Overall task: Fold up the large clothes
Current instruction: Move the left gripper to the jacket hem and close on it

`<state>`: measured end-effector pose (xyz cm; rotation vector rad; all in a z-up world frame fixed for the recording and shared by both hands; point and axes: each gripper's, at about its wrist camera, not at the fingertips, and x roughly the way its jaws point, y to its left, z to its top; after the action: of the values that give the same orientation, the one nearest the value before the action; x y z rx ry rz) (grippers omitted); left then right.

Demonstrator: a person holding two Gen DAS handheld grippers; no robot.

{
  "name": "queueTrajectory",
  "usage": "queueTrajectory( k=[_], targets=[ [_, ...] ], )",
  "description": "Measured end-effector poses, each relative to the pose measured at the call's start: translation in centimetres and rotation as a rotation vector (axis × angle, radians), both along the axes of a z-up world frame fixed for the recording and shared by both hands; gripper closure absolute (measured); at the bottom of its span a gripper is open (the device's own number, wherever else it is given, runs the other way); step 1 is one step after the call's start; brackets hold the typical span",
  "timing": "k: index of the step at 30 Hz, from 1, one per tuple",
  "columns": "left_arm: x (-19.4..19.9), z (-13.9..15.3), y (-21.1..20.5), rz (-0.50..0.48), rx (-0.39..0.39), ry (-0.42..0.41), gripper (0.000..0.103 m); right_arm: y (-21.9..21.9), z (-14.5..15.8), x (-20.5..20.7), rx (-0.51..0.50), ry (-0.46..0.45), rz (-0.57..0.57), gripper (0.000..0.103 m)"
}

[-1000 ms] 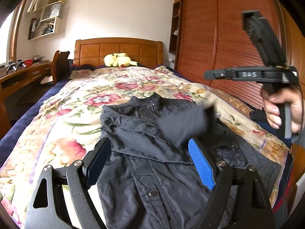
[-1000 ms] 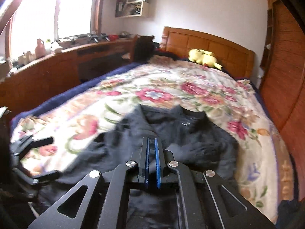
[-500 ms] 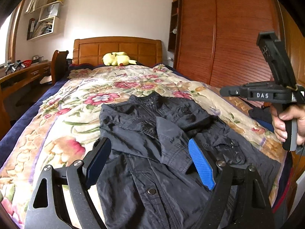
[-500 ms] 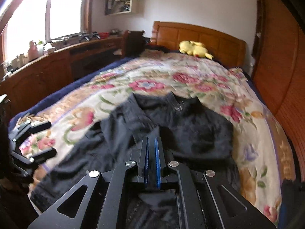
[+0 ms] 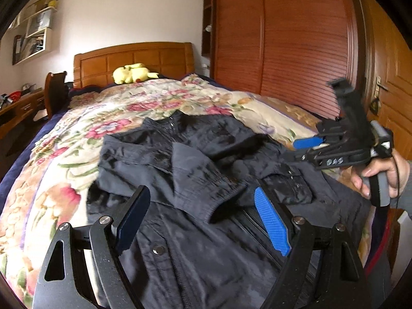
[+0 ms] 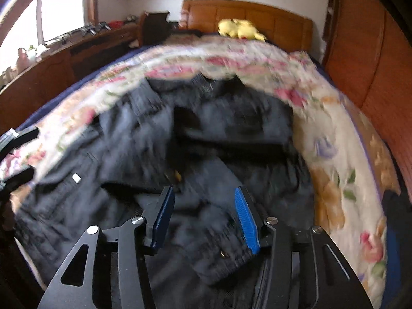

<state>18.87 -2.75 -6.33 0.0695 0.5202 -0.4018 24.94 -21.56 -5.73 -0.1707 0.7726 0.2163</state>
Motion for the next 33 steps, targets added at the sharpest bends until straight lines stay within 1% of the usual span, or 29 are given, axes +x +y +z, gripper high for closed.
queueTrajectory(
  k=[3,5,7,9,10,14,15,16,20,21,22,24,27,29,31,33],
  targets=[
    [0.2,-0.6,-1.0,-0.021,0.012,0.018,0.019,-1.5,-3.0,0.6,-0.01,0.057,-0.037,0.052],
    [0.3,-1.0,-1.9,-0.039,0.025,0.023,0.019,-2.2,-4.7,1.1,-0.021,0.072,-0.064,0.052],
    [0.4,-1.3,-2.7,-0.054,0.041,0.029,0.019,-3.1,-6.4,1.6,-0.009,0.093,-0.084,0.052],
    [0.6,-1.7,-3.5,-0.065,0.061,0.038,0.019,-3.4,-7.4,1.8,0.016,0.075,-0.089,0.047],
    [0.7,-1.9,-3.9,-0.073,0.076,0.044,0.019,-3.6,-7.6,1.8,0.04,0.064,-0.096,0.044],
    [1.2,-2.5,-5.1,-0.087,0.136,0.053,0.019,-3.9,-7.6,2.2,0.095,0.067,-0.101,0.043],
    [1.6,-2.7,-5.3,-0.09,0.151,0.061,0.021,-3.8,-7.6,2.2,0.098,0.065,-0.101,0.042],
    [1.9,-2.9,-5.5,-0.093,0.158,0.073,0.026,-3.9,-7.7,2.2,0.096,0.063,-0.101,0.042],
    [3.9,-3.8,-6.0,-0.109,0.179,0.15,0.036,-3.7,-7.0,2.2,0.099,0.057,-0.101,0.042],
    [4.5,-4.0,-6.2,-0.114,0.184,0.17,0.037,-4.2,-7.4,1.9,0.101,0.054,-0.101,0.042],
    [5.0,-4.2,-6.5,-0.119,0.194,0.186,0.038,-4.1,-7.2,1.9,0.104,0.052,-0.102,0.042],
    [6.0,-4.7,-7.1,-0.119,0.224,0.208,0.038,-4.2,-8.0,1.9,0.103,0.049,-0.103,0.042],
    [7.4,-5.9,-7.9,-0.117,0.267,0.253,0.038,-4.1,-8.0,1.9,0.099,0.045,-0.103,0.042],
    [8.1,-6.9,-8.4,-0.112,0.315,0.276,0.038,-4.1,-8.0,1.8,0.099,0.044,-0.104,0.042],
    [8.5,-7.6,-8.7,-0.101,0.369,0.281,0.038,-4.1,-8.0,1.7,0.097,0.043,-0.104,0.042],
    [8.6,-8.0,-8.8,-0.092,0.422,0.272,0.042,-4.1,-8.0,1.7,0.095,0.043,-0.104,0.042]
  ],
)
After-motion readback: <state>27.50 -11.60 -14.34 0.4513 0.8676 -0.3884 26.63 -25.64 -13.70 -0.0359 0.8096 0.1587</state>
